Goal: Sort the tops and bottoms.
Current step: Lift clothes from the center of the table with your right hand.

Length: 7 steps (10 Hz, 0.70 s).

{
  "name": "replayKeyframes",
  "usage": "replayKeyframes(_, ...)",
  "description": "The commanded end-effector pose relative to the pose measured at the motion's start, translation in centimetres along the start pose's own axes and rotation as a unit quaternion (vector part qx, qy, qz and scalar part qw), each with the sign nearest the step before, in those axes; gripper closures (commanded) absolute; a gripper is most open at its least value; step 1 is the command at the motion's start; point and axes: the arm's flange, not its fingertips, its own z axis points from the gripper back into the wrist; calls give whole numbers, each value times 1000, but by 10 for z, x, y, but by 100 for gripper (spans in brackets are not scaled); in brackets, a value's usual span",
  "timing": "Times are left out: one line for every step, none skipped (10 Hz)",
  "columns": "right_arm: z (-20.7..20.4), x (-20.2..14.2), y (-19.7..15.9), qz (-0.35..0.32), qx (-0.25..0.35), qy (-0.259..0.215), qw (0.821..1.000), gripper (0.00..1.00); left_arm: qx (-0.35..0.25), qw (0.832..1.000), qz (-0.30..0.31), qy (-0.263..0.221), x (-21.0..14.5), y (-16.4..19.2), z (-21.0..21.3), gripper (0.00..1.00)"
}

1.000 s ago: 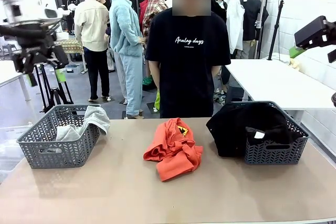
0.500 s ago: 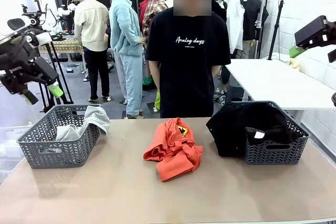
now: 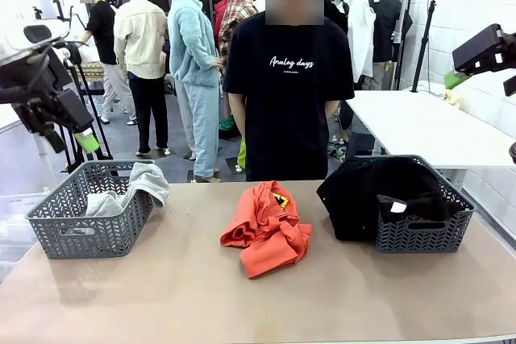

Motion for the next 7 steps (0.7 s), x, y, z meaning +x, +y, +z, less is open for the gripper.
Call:
replayKeyframes(-1, 0, -1, 3, 2, 5, 1000, 0, -44, 998, 30, 44, 5, 6, -7, 0)
replayKeyframes(-1, 0, -1, 3, 2, 5, 1000, 0, 0, 1000, 0, 0, 0, 0, 0, 0)
replayKeyframes(0, 0, 0, 0, 0, 0, 1000, 0, 0, 1000, 0, 0, 0, 0, 0, 0)
replayKeyframes(-25, 16, 1, 1, 23, 36, 999, 0, 0, 1000, 0, 0, 0, 0, 0, 0)
replayKeyframes(-50, 25, 10, 14, 57, 70, 996, 0, 0, 1000, 0, 0, 0, 0, 0, 0)
replayKeyframes(-84, 34, 19, 36, 91, 119, 988, 0, 0, 1000, 0, 0, 0, 0, 0, 0)
replayKeyframes(-118, 42, 29, 56, 110, 155, 980, 0, 0, 1000, 0, 0, 0, 0, 0, 0)
